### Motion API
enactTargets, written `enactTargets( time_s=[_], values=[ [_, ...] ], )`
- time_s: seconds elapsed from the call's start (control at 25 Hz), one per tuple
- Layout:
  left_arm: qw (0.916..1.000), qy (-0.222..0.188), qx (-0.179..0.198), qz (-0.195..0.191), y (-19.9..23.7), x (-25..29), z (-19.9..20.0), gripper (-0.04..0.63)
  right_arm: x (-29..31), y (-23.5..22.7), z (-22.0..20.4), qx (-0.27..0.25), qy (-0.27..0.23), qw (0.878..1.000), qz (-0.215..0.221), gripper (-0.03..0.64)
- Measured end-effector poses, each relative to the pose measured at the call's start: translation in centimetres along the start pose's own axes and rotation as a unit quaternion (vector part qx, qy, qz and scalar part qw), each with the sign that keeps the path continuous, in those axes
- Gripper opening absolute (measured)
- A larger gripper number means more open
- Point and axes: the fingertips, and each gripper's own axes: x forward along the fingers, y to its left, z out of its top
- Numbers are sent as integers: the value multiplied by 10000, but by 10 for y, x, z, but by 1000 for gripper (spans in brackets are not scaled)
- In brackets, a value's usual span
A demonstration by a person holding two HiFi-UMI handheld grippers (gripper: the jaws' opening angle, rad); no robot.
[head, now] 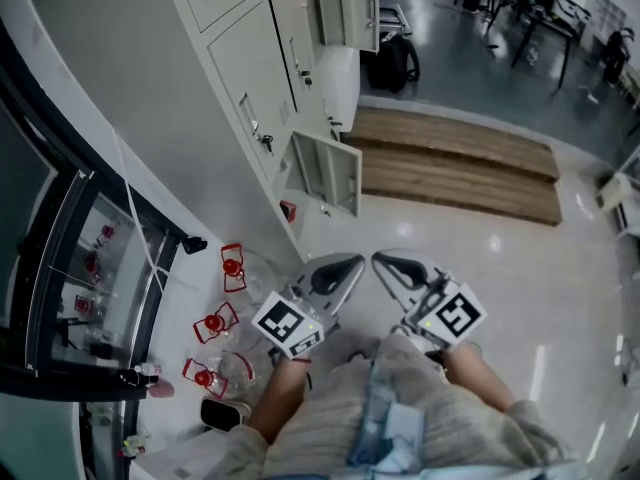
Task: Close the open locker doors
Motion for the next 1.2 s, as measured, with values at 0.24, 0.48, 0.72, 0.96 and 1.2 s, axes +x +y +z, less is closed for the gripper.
enactTargets(
  time_s=[0.24, 0.48, 0.72, 0.96, 1.2],
  values=[
    [9999, 133, 23, 54, 21, 11, -11, 2, 11, -30, -15, 231, -2, 9997, 19, 3],
    [9997, 80, -39, 242, 65, 45, -10, 2, 32, -81, -23, 437, -245, 9986, 180, 3],
    [9995, 74, 8, 295, 117, 97, -3, 2, 64, -139, -18, 556, -445, 9968, 357, 3],
    [9989, 238, -1, 411, 167, 139, -9, 2, 96, -198, -33, 663, -363, 9956, 549, 3],
    [9963, 274, -101, 809, 214, 162, -18, 2, 128, -237, -44, 697, -287, 9934, 868, 3]
  ],
)
